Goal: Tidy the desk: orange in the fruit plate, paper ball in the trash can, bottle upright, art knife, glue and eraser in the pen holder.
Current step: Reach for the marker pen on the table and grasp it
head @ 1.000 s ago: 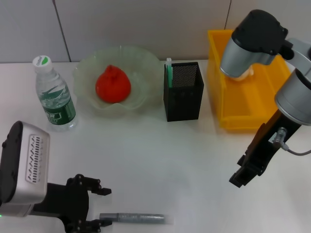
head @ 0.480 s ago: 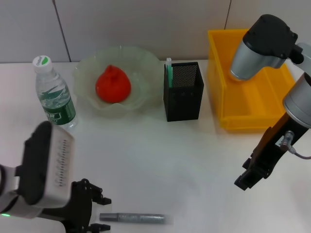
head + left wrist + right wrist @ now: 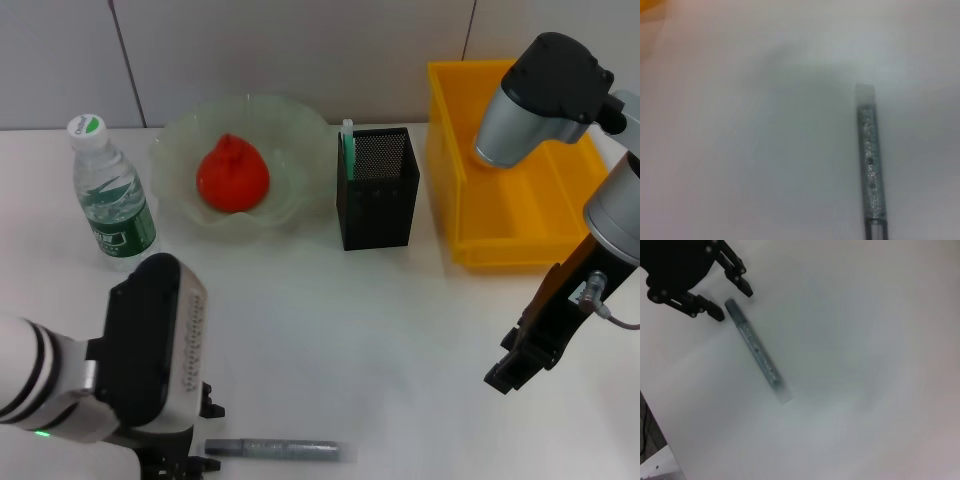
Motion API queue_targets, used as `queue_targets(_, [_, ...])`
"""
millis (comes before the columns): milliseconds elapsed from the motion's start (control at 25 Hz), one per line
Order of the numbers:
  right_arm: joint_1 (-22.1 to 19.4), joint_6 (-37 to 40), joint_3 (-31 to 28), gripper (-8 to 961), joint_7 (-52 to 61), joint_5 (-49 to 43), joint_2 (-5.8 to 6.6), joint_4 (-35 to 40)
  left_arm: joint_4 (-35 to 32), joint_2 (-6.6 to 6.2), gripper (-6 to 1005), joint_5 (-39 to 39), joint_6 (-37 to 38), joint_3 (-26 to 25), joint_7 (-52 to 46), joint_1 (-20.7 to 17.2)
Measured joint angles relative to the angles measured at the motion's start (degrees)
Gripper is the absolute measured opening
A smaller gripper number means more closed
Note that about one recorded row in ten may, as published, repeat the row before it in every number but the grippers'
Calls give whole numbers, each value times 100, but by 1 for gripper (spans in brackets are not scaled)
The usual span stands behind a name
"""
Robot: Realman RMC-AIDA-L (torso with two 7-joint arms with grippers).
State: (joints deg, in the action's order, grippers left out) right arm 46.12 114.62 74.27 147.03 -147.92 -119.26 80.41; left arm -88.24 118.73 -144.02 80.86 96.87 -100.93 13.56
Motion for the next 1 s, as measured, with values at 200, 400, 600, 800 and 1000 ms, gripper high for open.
queue_targets(200, [12, 1, 0, 468, -7, 0, 0, 0, 7, 0, 504, -176, 226, 137, -494, 277])
queue_targets(400, [25, 0, 6, 468, -14, -7, 0, -12, 33, -1, 502, -246, 551, 233, -818, 543])
queue_targets(600, [44, -16, 31, 468, -30, -9, 0, -89, -5, 8, 500, -540, 619, 556, -1057, 702])
queue_targets(800, [55, -46, 51, 467, -74, -9, 0, -134, 38, 9, 483, -715, 595, 682, -1215, 846])
queue_targets(1000, [55, -41, 53, 467, -95, -10, 0, -139, 53, 14, 466, -748, 585, 684, -1235, 908])
